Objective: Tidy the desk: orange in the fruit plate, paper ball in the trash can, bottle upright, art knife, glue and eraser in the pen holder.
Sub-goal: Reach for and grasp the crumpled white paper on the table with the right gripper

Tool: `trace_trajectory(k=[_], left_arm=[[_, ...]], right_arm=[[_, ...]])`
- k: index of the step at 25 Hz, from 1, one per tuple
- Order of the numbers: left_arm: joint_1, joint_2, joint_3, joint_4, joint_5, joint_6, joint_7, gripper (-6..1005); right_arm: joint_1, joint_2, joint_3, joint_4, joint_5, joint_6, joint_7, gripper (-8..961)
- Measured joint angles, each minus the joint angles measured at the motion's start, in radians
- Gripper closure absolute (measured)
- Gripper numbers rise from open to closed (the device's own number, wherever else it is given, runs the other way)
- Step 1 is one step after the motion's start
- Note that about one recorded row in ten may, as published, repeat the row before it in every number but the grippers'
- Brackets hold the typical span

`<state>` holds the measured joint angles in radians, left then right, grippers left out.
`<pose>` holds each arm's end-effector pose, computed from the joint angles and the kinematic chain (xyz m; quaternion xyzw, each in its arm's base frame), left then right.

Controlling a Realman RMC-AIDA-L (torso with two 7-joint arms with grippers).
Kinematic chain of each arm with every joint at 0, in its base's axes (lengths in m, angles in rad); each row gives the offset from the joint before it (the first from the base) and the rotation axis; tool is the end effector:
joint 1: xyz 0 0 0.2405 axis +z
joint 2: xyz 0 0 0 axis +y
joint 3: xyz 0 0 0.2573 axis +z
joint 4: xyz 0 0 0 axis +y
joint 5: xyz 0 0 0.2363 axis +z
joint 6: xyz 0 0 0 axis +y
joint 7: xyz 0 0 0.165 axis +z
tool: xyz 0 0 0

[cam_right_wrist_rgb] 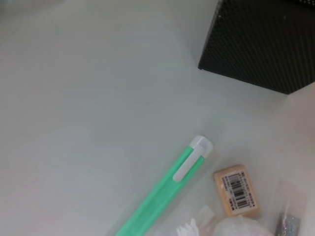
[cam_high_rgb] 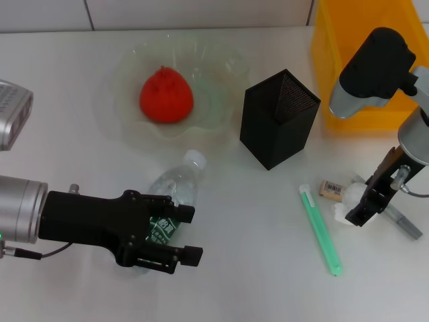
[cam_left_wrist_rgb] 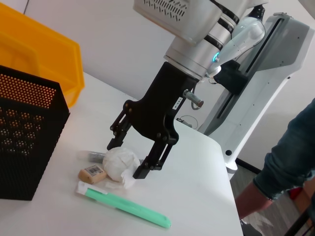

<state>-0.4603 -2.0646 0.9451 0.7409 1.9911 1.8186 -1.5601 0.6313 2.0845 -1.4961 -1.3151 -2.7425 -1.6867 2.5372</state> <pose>-0.2541 0.2975 -0.0317 0.9492 0.2305 0.2020 0.0709 0.1981 0.3632 -0.0289 -0.8990 0.2844 -0.3047 0.1342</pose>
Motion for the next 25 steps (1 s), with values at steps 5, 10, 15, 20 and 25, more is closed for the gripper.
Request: trace_trajectory(k=[5, 10, 15, 20, 25], left_arm=[[0.0, 0.0, 0.001, -0.003, 0.0, -0.002, 0.0, 167], [0.0, 0.0, 0.001, -0.015, 0.0, -0.002, 0.0, 167], [-0.001, 0.0, 0.001, -0.015, 0.0, -0.002, 0.0, 167], [-0.001, 0.0, 0.001, -0.023, 0.0, -0.002, 0.0, 167], [-0.001, 0.0, 0.001, -0.025, 0.0, -0.006, 0.0, 167]], right_arm=[[0.001, 0.0, -0.014, 0.002, -0.003, 0.008, 0.0, 196], [-0.001, 0.0, -0.024, 0.009, -0.007, 0.012, 0.0, 197], [0.002, 0.0, -0.025, 0.017, -0.007, 0.013, 0.0, 198], [0.002, 0.0, -0.026, 0.017, -0.007, 0.013, -0.001, 199], [0.0, 0.0, -0.026, 0.011, -0.007, 0.015, -0.002, 315]])
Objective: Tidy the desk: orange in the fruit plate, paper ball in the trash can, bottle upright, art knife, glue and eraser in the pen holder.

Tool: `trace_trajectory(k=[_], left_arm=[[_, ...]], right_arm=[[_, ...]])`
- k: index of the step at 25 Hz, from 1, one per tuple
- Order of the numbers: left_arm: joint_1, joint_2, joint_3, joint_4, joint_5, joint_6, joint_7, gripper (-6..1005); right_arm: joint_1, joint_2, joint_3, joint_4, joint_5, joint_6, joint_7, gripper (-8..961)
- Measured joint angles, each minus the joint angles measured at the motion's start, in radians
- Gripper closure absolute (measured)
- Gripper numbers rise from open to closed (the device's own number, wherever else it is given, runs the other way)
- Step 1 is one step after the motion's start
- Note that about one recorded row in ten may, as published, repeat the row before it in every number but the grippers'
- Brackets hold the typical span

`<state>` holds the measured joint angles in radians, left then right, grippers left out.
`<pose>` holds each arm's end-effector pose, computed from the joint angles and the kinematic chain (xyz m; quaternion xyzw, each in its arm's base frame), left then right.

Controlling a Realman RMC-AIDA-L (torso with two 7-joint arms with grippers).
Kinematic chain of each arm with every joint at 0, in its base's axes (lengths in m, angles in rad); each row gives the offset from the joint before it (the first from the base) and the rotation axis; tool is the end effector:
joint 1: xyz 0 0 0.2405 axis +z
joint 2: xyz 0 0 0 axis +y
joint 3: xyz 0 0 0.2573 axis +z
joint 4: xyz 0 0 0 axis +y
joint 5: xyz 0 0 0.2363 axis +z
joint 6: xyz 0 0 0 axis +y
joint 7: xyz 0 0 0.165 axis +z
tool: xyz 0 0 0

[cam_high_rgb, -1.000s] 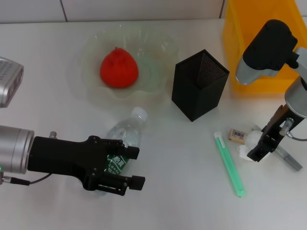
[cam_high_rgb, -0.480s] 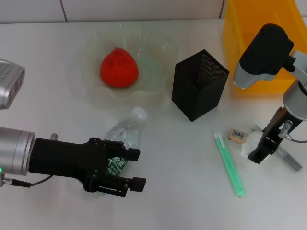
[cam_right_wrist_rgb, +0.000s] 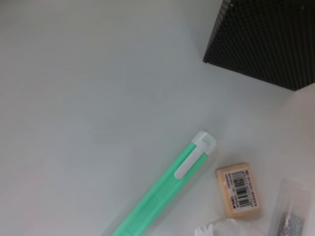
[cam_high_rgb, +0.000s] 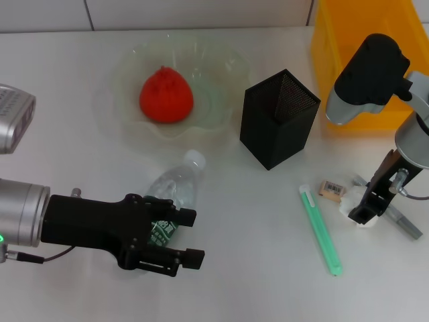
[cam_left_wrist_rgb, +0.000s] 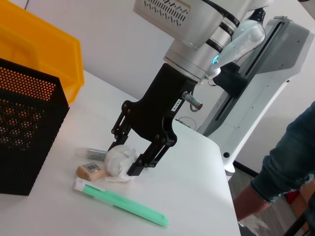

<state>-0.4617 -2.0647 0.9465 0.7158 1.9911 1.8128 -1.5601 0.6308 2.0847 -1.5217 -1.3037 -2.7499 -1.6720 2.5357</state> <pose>-0.2562 0.2953 -0.0356 0.9461 0.2400 0.2039 0.0753 0.2001 0.3624 -0.0336 -0.8988 0.2758 -0.3134 0.1338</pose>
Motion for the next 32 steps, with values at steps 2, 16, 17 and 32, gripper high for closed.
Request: trace_trajectory(k=[2, 16, 17, 32], left_arm=[[0.0, 0.0, 0.0, -0.001, 0.0, -0.003, 0.0, 167], [-0.001, 0.002, 0.0, -0.001, 0.0, 0.003, 0.0, 168], [-0.001, 0.002, 0.0, -0.001, 0.0, 0.003, 0.0, 168], [0.001, 0.0, 0.0, -0.001, 0.0, 0.005, -0.016, 168]], right_arm=[[-0.002, 0.0, 0.0, -0.005, 0.0, 0.0, 0.0, 348], [-0.141, -0.005, 0.462, -0.427, 0.168, -0.075, -0.2, 447], [-0.141, -0.005, 0.462, -0.427, 0.168, -0.075, -0.2, 448], [-0.164, -0.002, 0.511, -0.033, 0.379, 0.609, -0.29, 445]])
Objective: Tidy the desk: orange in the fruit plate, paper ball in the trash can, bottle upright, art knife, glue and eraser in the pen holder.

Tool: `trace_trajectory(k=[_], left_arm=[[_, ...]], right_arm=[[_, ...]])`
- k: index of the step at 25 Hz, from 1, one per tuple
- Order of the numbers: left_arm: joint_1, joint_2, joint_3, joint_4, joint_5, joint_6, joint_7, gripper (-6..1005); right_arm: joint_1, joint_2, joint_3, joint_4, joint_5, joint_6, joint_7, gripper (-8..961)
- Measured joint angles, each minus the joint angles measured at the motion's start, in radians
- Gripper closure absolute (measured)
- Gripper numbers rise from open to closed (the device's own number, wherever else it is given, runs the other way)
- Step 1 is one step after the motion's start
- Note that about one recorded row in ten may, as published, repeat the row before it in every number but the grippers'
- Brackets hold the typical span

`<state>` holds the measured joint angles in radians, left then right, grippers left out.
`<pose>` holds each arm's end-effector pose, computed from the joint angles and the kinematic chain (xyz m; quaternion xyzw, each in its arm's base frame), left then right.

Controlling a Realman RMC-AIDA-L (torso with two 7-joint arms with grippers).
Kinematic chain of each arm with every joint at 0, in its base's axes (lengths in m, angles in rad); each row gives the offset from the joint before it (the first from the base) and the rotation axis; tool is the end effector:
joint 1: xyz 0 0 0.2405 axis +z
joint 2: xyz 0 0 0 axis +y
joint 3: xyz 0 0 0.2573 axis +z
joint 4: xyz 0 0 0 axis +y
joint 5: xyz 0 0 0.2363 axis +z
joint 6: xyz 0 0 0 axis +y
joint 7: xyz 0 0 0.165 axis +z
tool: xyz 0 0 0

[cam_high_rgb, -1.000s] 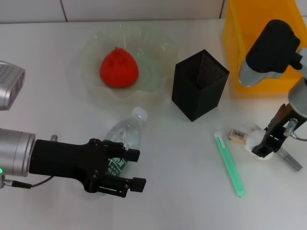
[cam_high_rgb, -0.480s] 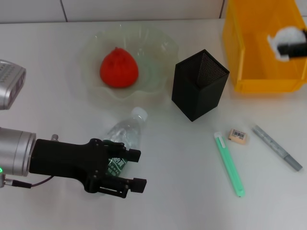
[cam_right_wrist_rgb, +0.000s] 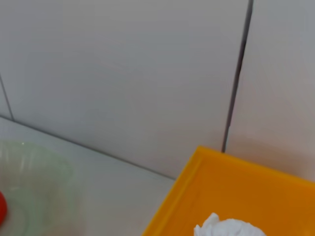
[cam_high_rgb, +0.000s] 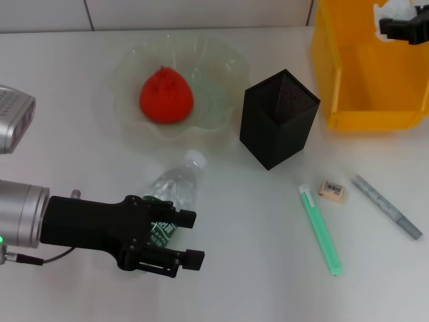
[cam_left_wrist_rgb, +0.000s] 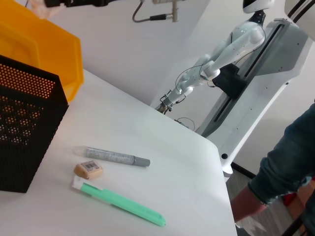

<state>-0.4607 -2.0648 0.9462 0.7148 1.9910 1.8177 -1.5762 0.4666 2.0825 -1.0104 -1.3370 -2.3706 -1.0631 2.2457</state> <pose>-0.2562 0.2942 -0.0355 0.9437 0.2480 0.2042 0.0793 0.2324 0.4461 0.0867 -0.8534 0.3121 0.0671 0.4120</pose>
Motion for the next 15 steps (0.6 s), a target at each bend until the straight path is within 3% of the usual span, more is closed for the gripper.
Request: trace_trajectory(k=[3, 9, 15], left_arm=[[-0.002, 0.0, 0.001, 0.0, 0.0, 0.0, -0.006, 168], [-0.005, 0.001, -0.003, 0.0, 0.0, 0.0, -0.016, 168], [-0.008, 0.002, -0.001, 0.0, 0.0, 0.0, -0.024, 168]], right_arm=[[0.004, 0.001, -0.015, 0.037, 0.002, 0.024, -0.004, 444], [-0.018, 0.003, -0.023, 0.04, 0.025, 0.028, -0.004, 295], [-0.098, -0.002, -0.008, -0.028, 0.179, -0.03, -0.049, 153]])
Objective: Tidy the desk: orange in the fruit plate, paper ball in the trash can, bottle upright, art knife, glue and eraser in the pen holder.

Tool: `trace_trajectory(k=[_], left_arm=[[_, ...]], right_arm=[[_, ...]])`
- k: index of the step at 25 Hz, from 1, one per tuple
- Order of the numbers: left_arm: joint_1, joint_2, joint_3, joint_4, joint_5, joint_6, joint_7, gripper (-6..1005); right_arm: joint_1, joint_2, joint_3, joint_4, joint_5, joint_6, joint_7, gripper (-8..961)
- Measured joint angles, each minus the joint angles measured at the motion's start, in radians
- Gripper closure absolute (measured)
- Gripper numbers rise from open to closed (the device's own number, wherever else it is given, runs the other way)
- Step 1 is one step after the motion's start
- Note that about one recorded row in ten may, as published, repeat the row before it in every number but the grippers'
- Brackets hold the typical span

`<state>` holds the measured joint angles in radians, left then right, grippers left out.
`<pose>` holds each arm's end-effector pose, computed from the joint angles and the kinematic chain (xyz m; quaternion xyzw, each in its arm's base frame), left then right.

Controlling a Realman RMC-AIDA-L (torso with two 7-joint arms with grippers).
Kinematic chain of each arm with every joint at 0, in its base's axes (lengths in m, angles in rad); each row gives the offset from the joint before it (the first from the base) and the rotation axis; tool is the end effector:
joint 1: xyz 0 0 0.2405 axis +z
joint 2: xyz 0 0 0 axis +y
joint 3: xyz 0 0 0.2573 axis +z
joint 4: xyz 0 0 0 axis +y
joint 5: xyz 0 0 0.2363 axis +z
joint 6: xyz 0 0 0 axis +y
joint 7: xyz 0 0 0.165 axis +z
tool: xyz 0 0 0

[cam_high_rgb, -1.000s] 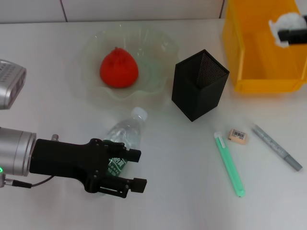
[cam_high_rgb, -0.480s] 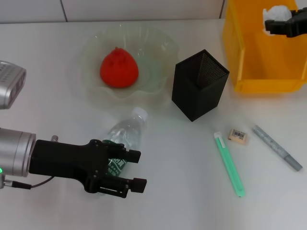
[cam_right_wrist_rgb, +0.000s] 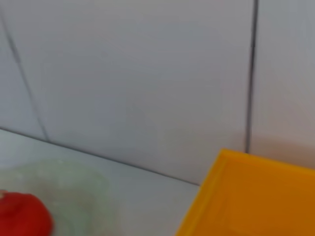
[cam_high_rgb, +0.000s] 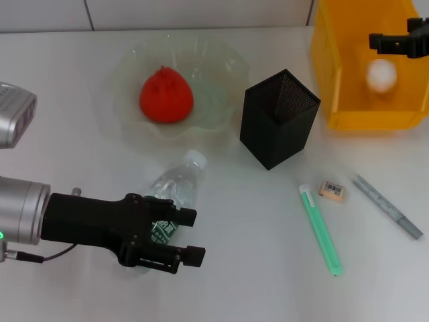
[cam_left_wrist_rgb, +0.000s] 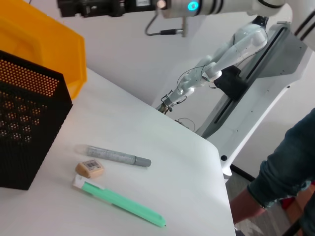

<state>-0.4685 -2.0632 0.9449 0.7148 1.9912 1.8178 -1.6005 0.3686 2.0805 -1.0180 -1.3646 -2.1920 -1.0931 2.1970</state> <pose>-0.2543 0.2965 -0.0348 0.9417 0.2559 0.2026 0.0817 0.2413 0.4231 0.0866 -0.8530 0.3288 0.1205 0.3870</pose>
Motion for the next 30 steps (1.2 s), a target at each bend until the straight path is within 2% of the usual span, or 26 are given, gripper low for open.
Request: trace_trajectory(k=[2, 3, 5, 6, 7, 8, 9, 10, 11, 12, 15, 16, 17, 18, 19, 21, 24, 26, 30], left_arm=[[-0.002, 0.003, -0.003, 0.003, 0.0, -0.001, -0.034, 168], [-0.002, 0.006, -0.004, 0.007, 0.0, -0.001, -0.05, 168], [-0.002, 0.008, -0.004, 0.01, 0.0, -0.001, -0.061, 168], [-0.003, 0.012, -0.004, 0.019, 0.0, 0.0, -0.087, 168], [-0.003, 0.012, -0.004, 0.019, 0.0, 0.0, -0.087, 168], [-0.005, 0.015, -0.005, 0.027, 0.0, -0.006, -0.11, 168], [-0.006, 0.016, -0.005, 0.031, 0.0, -0.011, -0.122, 168], [-0.006, 0.016, -0.005, 0.031, 0.0, -0.011, -0.122, 168], [-0.016, 0.019, -0.006, 0.049, 0.0, -0.031, -0.17, 168], [-0.016, 0.019, -0.006, 0.049, 0.0, -0.031, -0.17, 169], [-0.022, 0.019, -0.006, 0.065, 0.0, -0.049, -0.22, 169], [-0.025, 0.019, -0.006, 0.074, 0.0, -0.058, -0.245, 169], [-0.04, 0.02, -0.006, 0.117, 0.016, -0.093, -0.366, 169], [-0.045, 0.019, -0.006, 0.141, 0.029, -0.109, -0.423, 169], [-0.047, 0.018, -0.006, 0.157, 0.041, -0.119, -0.458, 169], [-0.066, 0.01, -0.003, 0.222, 0.101, -0.163, -0.598, 169], [-0.086, 0.005, 0.001, 0.239, 0.145, -0.189, -0.663, 169], [-0.137, -0.004, 0.011, 0.231, 0.222, -0.231, -0.743, 169], [-0.137, -0.004, 0.011, 0.231, 0.222, -0.231, -0.743, 169]], right_arm=[[-0.043, 0.0, 0.004, -0.047, 0.078, -0.056, -0.038, 106], [-0.095, 0.0, 0.024, -0.09, 0.17, -0.152, -0.105, 106], [-0.115, 0.0, 0.039, -0.104, 0.206, -0.199, -0.14, 107], [-0.146, 0.001, 0.098, -0.099, 0.303, -0.36, -0.235, 107], [-0.146, 0.001, 0.098, -0.099, 0.303, -0.36, -0.235, 108], [-0.16, -0.001, 0.159, -0.048, 0.381, -0.54, -0.322, 108], [-0.16, -0.001, 0.159, -0.048, 0.381, -0.54, -0.322, 109], [-0.162, -0.003, 0.192, -0.013, 0.408, -0.625, -0.363, 109], [-0.154, -0.012, 0.269, 0.1, 0.426, -0.799, -0.467, 109], [-0.154, -0.012, 0.269, 0.1, 0.426, -0.799, -0.467, 110], [-0.14, -0.04, 0.357, 0.297, 0.407, -0.948, -0.601, 110], [-0.138, -0.056, 0.375, 0.364, 0.399, -0.975, -0.645, 110], [-0.138, -0.074, 0.382, 0.435, 0.393, -0.986, -0.689, 110], [-0.14, -0.1, 0.388, 0.555, 0.381, -0.992, -0.769, 110], [-0.14, -0.1, 0.388, 0.555, 0.381, -0.992, -0.769, 110], [-0.144, -0.122, 0.408, 0.663, 0.339, -0.961, -0.859, 110], [-0.144, -0.124, 0.422, 0.691, 0.308, -0.921, -0.873, 109], [-0.143, -0.119, 0.426, 0.703, 0.273, -0.868, -0.874, 109], [-0.131, -0.11, 0.427, 0.721, 0.235, -0.826, -0.875, 109]])
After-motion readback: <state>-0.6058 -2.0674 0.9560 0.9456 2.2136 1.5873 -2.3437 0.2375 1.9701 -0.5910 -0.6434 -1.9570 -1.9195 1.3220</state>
